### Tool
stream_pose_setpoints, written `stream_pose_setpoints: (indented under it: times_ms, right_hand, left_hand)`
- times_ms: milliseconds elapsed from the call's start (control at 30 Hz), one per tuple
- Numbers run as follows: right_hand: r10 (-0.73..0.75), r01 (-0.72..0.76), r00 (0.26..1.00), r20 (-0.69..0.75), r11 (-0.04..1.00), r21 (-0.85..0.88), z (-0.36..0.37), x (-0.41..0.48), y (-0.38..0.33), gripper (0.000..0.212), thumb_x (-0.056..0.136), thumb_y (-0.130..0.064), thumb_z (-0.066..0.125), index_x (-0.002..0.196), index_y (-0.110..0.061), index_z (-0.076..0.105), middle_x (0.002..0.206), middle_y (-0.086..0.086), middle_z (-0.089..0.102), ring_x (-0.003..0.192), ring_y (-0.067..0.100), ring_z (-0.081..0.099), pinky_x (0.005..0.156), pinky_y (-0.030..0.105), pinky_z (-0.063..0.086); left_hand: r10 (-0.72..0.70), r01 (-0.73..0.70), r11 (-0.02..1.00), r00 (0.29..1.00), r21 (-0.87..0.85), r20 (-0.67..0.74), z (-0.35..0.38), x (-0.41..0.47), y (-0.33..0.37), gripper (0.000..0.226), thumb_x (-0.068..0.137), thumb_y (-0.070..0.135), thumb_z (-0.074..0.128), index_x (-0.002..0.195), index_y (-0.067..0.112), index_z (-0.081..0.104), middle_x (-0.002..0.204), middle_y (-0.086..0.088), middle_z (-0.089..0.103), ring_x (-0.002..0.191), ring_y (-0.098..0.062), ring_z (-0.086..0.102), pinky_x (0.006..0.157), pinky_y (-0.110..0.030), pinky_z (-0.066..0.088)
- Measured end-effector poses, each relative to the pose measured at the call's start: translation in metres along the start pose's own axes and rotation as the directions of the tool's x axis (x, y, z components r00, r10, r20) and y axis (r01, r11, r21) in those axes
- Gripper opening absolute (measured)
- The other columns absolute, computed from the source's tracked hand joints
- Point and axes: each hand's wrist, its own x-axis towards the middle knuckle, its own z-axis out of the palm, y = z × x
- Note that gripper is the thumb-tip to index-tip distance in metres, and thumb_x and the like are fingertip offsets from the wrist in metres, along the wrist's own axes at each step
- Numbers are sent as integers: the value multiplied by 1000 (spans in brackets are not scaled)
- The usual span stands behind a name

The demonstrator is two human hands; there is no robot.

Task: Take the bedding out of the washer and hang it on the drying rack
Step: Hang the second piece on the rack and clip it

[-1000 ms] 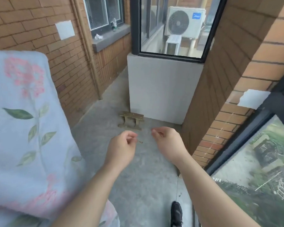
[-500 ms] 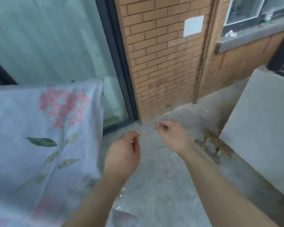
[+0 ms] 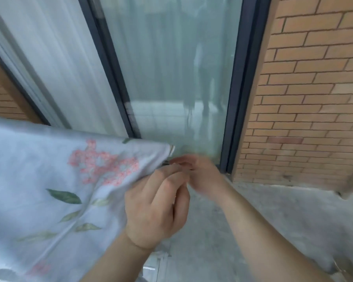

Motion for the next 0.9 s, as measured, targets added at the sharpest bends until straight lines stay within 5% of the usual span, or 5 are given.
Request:
stream_pose_setpoints:
  times_ms: [100,200,567,800,900]
  right_hand:
    - [-89,86,987,131,996,28,-3,26,-4,9,95,-25,69,97,-29,76,89,-20,75,91,-6,70,77,12,48]
    - [-166,138,948,272,983,117,0,47,-9,13,96,-20,66,99,-28,76,100,-10,77,97,0,71,81,20,56]
    - [-379,271,675,632,925,266,-21,57,-28,21,94,-9,67,113,-14,73,108,-3,75,101,3,69,89,14,53]
    - [-383,208,604,699,923,325,-14,35,-38,33,86,-10,77,117,-16,68,109,0,73,103,10,70,99,33,55]
    - [-387,320,547,742,916,242,-13,24,-49,50,82,-26,82,127,-28,60,111,-13,67,109,9,66,101,35,53]
  left_hand:
    - [-17,27,987,998,159,-64,7,8,-5,20,82,-1,62,95,14,59,91,-5,68,73,-15,55,62,-19,44]
    - [-50,105,917,987,386,-150,17,9,-6,25,79,-2,70,91,12,54,88,-8,60,68,-19,51,51,-28,44]
    - [-472,658,260,725,707,-502,31,27,49,24,85,16,74,100,15,55,97,2,56,71,-8,48,57,-26,35]
    - [-545,721,246,656,648,-522,12,36,75,8,90,11,71,93,16,65,100,13,56,77,-16,60,67,-35,55]
    - [-594,778,269,598,567,-538,7,45,88,23,93,8,67,90,29,56,94,23,54,82,-1,62,71,-17,52]
